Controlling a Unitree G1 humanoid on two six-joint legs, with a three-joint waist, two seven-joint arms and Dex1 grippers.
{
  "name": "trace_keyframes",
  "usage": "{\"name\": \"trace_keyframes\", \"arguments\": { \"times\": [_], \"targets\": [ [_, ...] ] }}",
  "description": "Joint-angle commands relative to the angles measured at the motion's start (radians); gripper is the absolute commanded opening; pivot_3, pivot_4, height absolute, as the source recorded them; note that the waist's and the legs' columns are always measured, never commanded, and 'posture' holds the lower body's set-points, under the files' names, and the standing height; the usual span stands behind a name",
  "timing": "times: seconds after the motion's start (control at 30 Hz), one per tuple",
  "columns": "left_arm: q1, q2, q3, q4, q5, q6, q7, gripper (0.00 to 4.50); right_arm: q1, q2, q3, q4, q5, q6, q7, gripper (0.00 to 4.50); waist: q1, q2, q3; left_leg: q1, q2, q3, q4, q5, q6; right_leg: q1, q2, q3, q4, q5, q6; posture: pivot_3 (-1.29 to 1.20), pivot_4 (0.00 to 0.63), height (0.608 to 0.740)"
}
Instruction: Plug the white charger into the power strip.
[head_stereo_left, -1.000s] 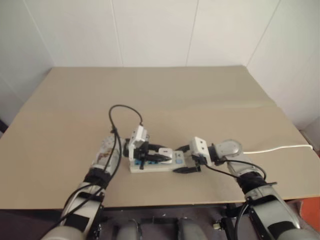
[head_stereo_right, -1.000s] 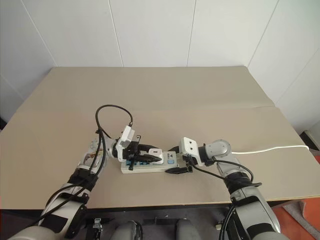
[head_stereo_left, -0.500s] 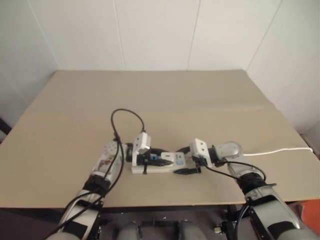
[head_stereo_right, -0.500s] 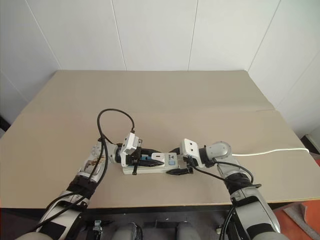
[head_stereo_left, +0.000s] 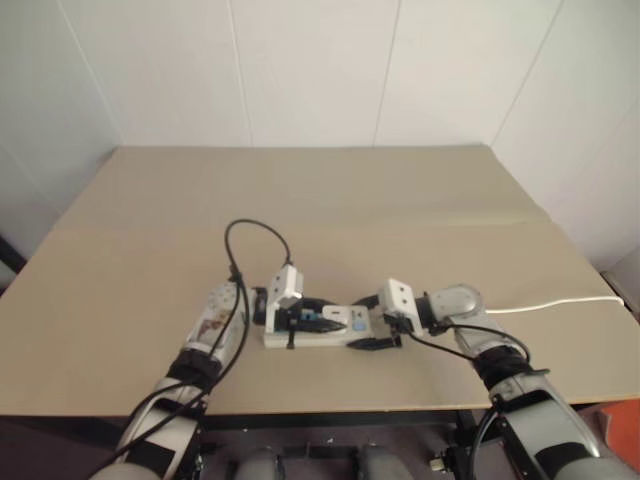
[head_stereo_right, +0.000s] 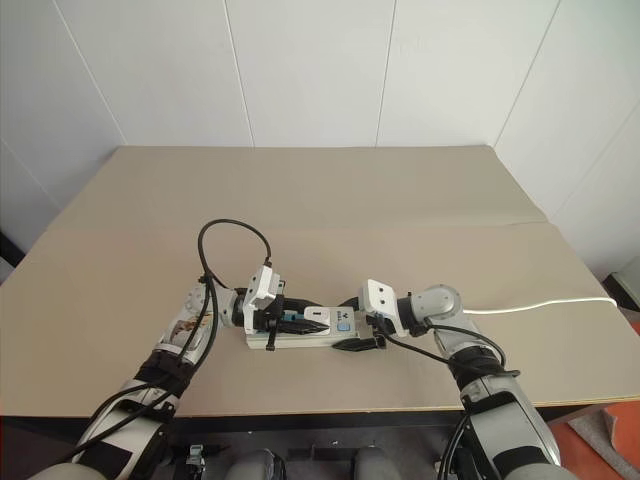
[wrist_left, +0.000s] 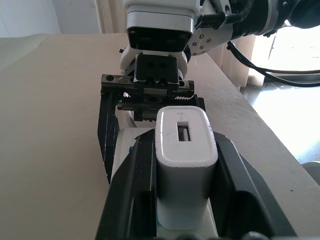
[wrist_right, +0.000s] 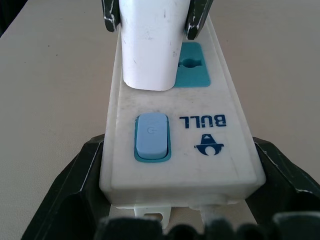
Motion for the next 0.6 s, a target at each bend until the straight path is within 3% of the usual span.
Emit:
{"name": "trace_keyframes", "arguments": {
  "times": [0.03, 0.27, 0.4, 0.6],
  "targets": [
    [0.047, 0.037, -0.028, 0.081, 0.078, 0.036, 0.025, 2.27, 0.023, -0.014, 0.035, 0.027, -0.063, -0.020, 0.008, 3.42, -0.001, 0.000, -0.001, 0.000, 0.000, 0.000, -0.001, 0.000, 0.000, 0.000, 0.000, 0.001, 0.000, 0.000, 0.000, 0.00, 0.150, 0.740],
    [0.050, 0.049, -0.024, 0.061, 0.070, 0.017, -0.002, 4.47, 0.020, -0.013, 0.039, 0.035, -0.064, -0.029, 0.001, 3.42, -0.002, 0.001, -0.002, 0.004, 0.000, 0.001, -0.007, 0.000, 0.000, 0.000, 0.000, 0.001, -0.001, 0.001, 0.001, 0.00, 0.150, 0.740],
    [0.049, 0.078, -0.010, 0.023, 0.041, 0.015, -0.064, 4.47, 0.017, -0.013, 0.041, 0.037, -0.065, -0.028, -0.001, 3.42, -0.005, 0.001, -0.002, 0.004, 0.000, 0.001, -0.009, 0.000, 0.000, 0.000, 0.000, 0.002, -0.002, 0.000, 0.001, 0.00, 0.150, 0.740],
    [0.038, 0.223, 0.025, -0.134, -0.014, 0.089, -0.196, 4.47, 0.010, -0.011, 0.034, 0.029, -0.045, 0.013, 0.011, 3.42, -0.007, 0.001, -0.001, 0.003, 0.000, 0.002, -0.012, 0.000, 0.000, -0.003, 0.000, 0.002, -0.002, 0.000, -0.002, 0.00, 0.150, 0.740]
  ]
}}
